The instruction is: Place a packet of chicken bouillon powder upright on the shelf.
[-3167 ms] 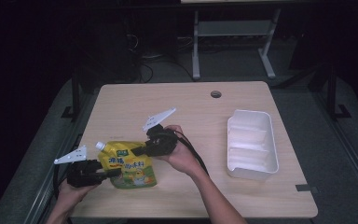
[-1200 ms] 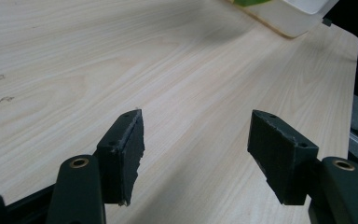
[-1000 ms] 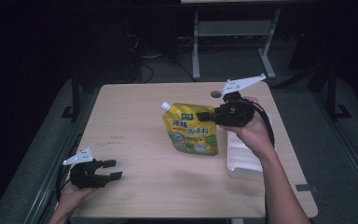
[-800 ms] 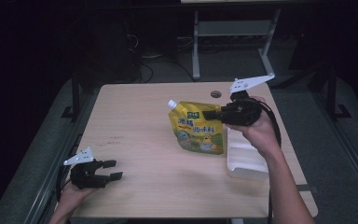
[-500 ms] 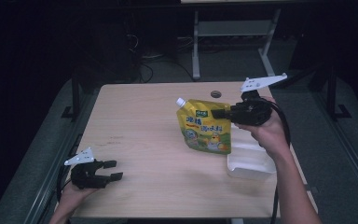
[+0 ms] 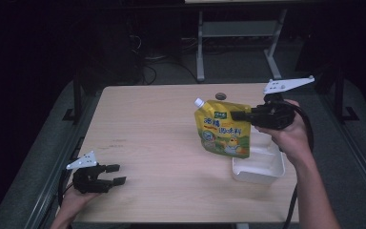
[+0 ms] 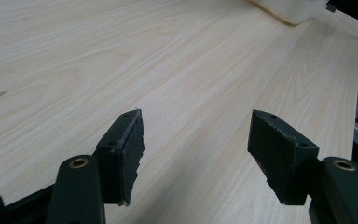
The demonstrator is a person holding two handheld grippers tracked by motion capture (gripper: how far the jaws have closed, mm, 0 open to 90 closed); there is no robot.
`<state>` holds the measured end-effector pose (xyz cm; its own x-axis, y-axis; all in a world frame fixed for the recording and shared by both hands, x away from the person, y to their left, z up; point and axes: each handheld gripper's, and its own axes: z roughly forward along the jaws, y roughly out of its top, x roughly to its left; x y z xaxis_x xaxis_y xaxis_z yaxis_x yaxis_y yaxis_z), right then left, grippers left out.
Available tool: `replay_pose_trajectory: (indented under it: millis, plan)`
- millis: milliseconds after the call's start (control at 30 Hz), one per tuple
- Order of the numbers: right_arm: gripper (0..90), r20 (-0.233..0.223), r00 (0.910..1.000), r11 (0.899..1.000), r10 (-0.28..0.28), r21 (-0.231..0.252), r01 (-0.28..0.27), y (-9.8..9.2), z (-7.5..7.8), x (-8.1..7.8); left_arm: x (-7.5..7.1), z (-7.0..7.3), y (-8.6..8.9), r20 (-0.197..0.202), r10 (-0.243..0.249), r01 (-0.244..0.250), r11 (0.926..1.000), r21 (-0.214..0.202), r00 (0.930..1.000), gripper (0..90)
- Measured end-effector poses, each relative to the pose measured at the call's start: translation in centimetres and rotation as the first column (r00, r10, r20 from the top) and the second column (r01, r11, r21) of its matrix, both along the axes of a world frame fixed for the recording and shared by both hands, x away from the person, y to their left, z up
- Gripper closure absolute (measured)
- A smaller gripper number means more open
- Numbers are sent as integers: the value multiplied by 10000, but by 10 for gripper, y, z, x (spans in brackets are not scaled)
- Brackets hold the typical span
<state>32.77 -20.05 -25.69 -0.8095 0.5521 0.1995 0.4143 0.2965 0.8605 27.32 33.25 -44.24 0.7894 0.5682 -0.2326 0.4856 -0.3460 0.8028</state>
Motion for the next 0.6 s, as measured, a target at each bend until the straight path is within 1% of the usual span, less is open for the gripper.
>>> replay_pose_trajectory:
  millis: [133,167,233,300,333,600]
  plan:
    - [892,-19,9999,9999,-147,19,147,-7,-1,-1,0,0,0,-7,-3,3,10000,-4,10000,352]
    - [892,-43,9996,9996,-265,5,265,-13,-2,-3,0,0,-1,-6,-6,6,10000,-7,10000,352]
    - [892,-49,9994,9994,-343,14,343,-18,-3,-4,0,0,-1,-3,-10,10,10000,7,10000,352]
    - [892,-69,9992,9992,-392,29,393,-20,-3,-4,0,0,-1,-9,-15,15,10000,20,10000,351]
    - [892,-61,9987,9987,-501,57,501,-26,-3,-6,0,0,-1,-12,-1,1,10000,27,10000,350]
    - [892,-101,9966,9966,-816,113,817,-42,-5,-11,0,-1,-2,-26,-16,16,10000,39,10000,350]
